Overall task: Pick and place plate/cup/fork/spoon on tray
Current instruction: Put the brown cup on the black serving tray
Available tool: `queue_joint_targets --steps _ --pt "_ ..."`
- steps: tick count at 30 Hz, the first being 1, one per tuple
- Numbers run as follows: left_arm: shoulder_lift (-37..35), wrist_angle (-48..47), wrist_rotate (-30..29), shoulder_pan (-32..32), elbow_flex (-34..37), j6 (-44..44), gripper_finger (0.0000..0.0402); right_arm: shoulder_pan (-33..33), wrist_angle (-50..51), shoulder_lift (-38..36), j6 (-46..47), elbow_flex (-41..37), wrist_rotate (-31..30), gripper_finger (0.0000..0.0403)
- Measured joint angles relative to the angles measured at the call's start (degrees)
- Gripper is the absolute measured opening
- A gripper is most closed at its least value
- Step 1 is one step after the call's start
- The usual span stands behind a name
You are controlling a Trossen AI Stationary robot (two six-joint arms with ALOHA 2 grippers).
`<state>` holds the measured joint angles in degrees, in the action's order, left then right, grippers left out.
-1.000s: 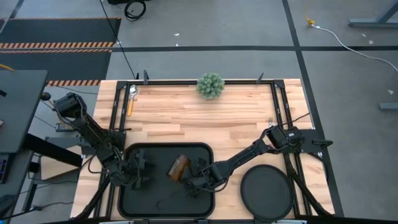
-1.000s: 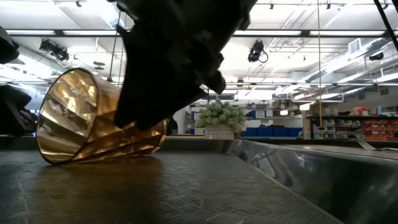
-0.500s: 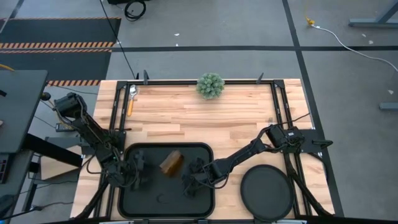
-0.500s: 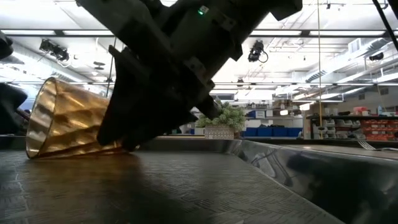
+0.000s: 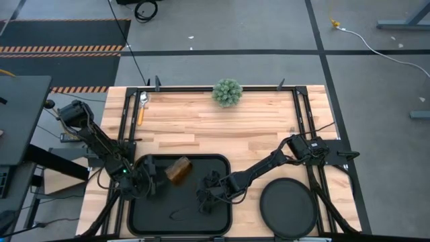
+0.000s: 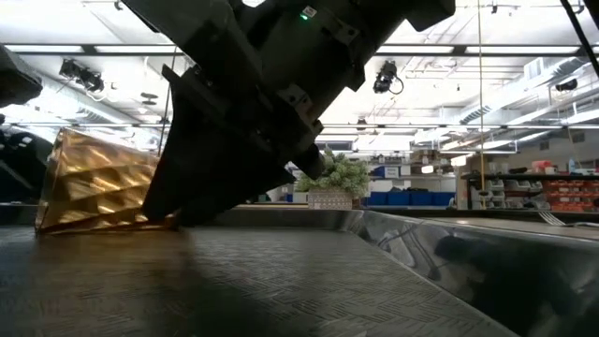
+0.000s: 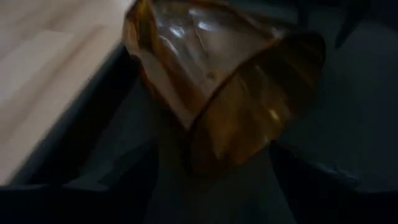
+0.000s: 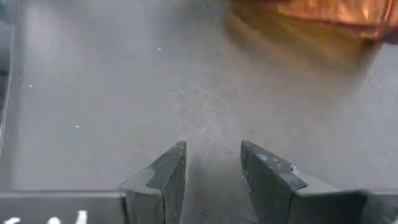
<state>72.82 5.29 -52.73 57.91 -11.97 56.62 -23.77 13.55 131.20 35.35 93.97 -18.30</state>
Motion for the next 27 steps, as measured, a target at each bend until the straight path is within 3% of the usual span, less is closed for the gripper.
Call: queue_joint_targets --steps 7,11,15,22,27 --pt "0.0 -0.2 -7.06 0.0 0.0 -3.69 0.0304 0.98 0.68 0.0 -0.86 0.0 2.28 0.0157" --pt "0.0 -0.82 -7.94 0.0 0.0 -3.82 0.0274 1.52 0.66 0.0 -1.0 0.0 5.42 0.0157" --pt "0.0 -0.94 -8.49 0.0 0.0 -3.91 0.0203 1.68 0.69 0.0 -2.46 0.0 5.68 0.0153" --pt "0.0 -3.55 -12.4 -1.12 0.0 -3.78 0.0024 1.31 0.73 0.0 -5.98 0.02 2.67 0.012" --pt "-0.16 -3.46 -8.57 -5.06 -0.38 -6.53 0.0017 1.39 1.23 0.0 -6.58 0.33 3.36 0.0101"
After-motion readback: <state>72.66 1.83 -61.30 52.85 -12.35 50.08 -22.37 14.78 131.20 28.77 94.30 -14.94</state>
